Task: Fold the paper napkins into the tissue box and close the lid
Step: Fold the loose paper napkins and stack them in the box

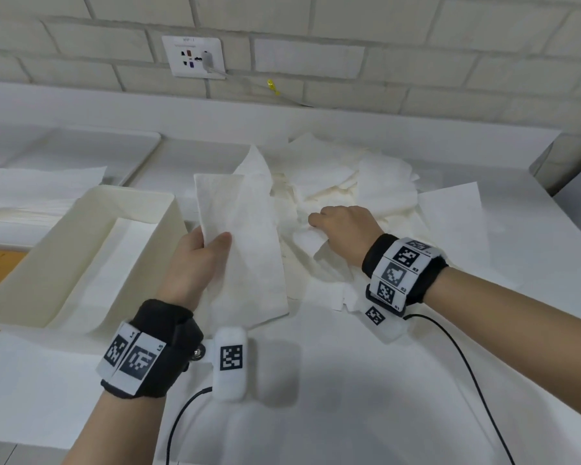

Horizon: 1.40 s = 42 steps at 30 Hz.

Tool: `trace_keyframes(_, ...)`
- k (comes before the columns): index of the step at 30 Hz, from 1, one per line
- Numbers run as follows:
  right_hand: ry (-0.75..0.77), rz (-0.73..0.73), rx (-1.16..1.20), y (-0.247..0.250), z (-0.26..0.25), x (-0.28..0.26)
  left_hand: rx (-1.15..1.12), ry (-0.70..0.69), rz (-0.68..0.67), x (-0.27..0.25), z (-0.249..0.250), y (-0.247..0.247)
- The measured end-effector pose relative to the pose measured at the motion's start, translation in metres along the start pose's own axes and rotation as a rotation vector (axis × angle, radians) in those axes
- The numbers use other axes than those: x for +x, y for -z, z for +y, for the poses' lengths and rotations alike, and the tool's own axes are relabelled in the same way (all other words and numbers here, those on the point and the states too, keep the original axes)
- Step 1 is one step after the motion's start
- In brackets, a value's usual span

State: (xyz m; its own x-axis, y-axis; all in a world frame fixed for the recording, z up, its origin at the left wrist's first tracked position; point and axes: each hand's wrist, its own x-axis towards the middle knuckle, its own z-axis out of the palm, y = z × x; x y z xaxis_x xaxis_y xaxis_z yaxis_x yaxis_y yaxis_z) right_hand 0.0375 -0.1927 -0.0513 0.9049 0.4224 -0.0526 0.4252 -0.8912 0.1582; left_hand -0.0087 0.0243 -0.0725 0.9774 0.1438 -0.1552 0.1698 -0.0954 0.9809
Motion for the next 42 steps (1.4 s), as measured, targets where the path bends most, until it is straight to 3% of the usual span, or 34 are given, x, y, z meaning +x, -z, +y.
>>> trace_keyframes(3, -0.032, 0.076, 0.141, 0.006, 0.008, -0.002, 0.025, -0.058, 0.032, 0.002, 0.002, -0.005)
trace_keyframes(6, -0.081, 0.227, 0.428, 0.015, 0.02, -0.008, 0.004, -0.156, 0.107, 0.003, 0.002, -0.006)
trace_keyframes(11, 0.008, 0.482, 0.973, 0.027, 0.038, -0.017, 0.153, -0.37, 0.183, -0.001, 0.005, -0.011)
trace_keyframes(16, 0.042, 0.599, 1.237, 0.05, 0.047, -0.027, 0.079, -0.326, 0.241, -0.001, 0.011, -0.026)
trace_keyframes(19, 0.036, 0.583, 1.393, 0.064, 0.046, -0.03, 0.04, -0.408, 0.173, -0.006, 0.022, -0.036)
trace_keyframes(23, 0.082, 0.442, 1.533, 0.072, 0.044, -0.032, -0.003, -0.499, 0.042, -0.01, 0.039, -0.047)
trace_keyframes(32, 0.07, 0.169, 1.832, 0.066, 0.039, -0.024, -0.039, -0.499, -0.298, -0.013, 0.045, -0.054)
trace_keyframes(38, 0.075, 0.173, 2.241, 0.075, 0.044, -0.026, -0.11, -0.316, -0.157, -0.009, 0.041, -0.052)
trace_keyframes(42, 0.094, 0.176, 2.409, 0.08, 0.045, -0.029, -0.088, -0.32, -0.147, -0.011, 0.049, -0.056)
